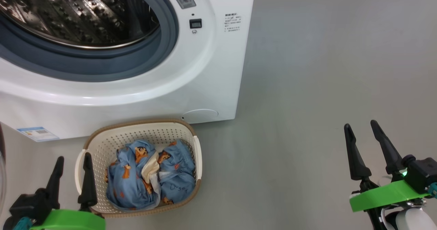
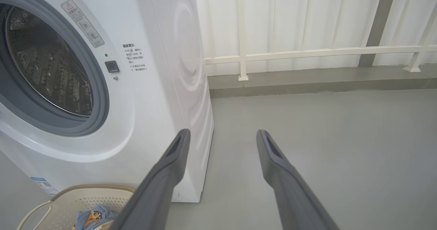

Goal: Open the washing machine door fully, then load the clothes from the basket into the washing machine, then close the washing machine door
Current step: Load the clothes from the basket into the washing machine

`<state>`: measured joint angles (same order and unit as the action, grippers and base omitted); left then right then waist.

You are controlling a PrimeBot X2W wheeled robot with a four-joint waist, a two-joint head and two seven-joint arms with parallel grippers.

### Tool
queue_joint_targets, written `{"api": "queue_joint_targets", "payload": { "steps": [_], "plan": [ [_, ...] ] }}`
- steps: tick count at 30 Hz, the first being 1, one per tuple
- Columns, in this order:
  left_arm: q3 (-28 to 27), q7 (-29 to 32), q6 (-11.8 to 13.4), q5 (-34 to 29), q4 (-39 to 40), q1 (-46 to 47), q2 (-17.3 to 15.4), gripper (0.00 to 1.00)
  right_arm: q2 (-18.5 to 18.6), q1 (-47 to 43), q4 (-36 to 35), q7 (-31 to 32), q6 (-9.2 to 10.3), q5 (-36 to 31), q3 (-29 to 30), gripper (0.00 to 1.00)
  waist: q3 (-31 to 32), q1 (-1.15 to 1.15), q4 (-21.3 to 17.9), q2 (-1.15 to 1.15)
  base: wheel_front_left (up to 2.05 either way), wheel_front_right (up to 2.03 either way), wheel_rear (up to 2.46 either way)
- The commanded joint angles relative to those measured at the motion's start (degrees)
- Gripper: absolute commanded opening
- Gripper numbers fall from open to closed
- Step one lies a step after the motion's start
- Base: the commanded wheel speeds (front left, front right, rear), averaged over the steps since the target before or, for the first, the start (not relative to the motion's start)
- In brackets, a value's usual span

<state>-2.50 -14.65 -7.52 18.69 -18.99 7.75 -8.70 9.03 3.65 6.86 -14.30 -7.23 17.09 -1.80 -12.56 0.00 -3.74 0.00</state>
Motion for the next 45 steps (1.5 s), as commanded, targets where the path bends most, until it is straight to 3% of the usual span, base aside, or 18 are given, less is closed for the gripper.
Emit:
{"api": "queue_joint_targets", "payload": {
  "steps": [1,12,28,45],
  "plan": [
    [-1.69,-0.35,0.03,-0.32,0.62,2.1,-1.12,1.0,0.48,1.62,-1.61,-0.7,-0.25,-0.24,-1.18,1.0,-0.7,0.0,-0.21,0.0,0.0,0.0,0.0],
    [0.93,-0.35,0.03,2.59,-9.31,6.97,-1.8,1.0,-0.53,4.01,-2.4,-0.7,-0.25,-0.6,-1.29,1.0,-4.96,0.0,-1.04,0.0,0.0,0.0,0.0],
    [10.13,-0.35,0.03,7.75,-26.86,20.85,-5.65,1.0,-2.69,10.75,-3.37,-0.7,-0.25,-1.08,-3.28,1.0,-16.18,0.0,-2.05,0.0,0.0,0.0,0.0],
    [17.28,0.11,0.03,10.92,-46.13,32.62,-8.07,1.0,-4.23,15.18,-4.77,-0.7,-0.25,-1.57,-5.9,1.0,-23.67,0.0,-4.47,0.0,0.0,0.0,0.0]
  ]
}}
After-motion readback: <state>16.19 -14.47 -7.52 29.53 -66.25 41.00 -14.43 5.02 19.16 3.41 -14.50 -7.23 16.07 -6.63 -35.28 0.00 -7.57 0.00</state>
